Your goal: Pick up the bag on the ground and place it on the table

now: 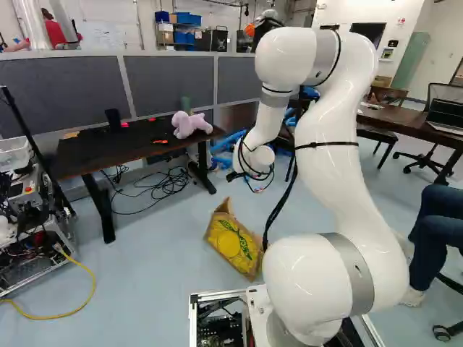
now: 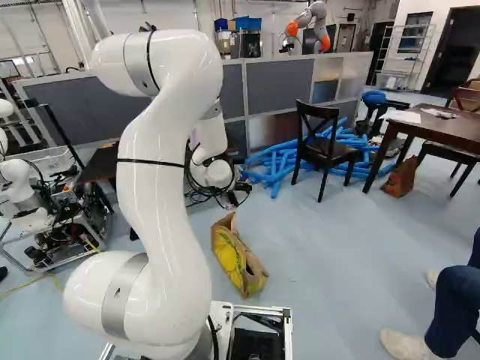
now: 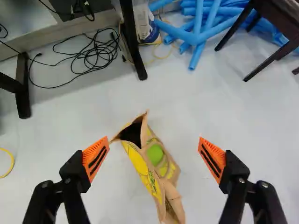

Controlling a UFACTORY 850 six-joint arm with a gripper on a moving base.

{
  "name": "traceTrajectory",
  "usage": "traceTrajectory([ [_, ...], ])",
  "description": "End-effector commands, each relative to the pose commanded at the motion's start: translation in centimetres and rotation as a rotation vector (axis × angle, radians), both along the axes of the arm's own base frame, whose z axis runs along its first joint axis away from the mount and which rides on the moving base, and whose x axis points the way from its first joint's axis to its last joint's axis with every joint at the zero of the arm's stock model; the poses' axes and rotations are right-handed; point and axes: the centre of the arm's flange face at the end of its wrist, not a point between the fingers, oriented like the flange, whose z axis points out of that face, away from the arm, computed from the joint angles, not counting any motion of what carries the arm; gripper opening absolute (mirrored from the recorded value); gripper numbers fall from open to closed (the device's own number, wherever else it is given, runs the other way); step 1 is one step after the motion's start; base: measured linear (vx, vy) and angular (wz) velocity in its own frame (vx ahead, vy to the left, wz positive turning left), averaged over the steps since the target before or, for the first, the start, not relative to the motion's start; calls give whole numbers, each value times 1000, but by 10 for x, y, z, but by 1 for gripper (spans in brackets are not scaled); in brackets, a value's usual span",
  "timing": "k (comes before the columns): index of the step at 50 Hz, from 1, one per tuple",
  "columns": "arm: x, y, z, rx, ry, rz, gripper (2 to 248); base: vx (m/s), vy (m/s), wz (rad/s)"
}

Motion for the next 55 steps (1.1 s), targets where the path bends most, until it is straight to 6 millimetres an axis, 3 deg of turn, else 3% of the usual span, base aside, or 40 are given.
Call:
traceTrajectory([
  [55,17,94,-91,-100,326,270,247,0,0,0],
])
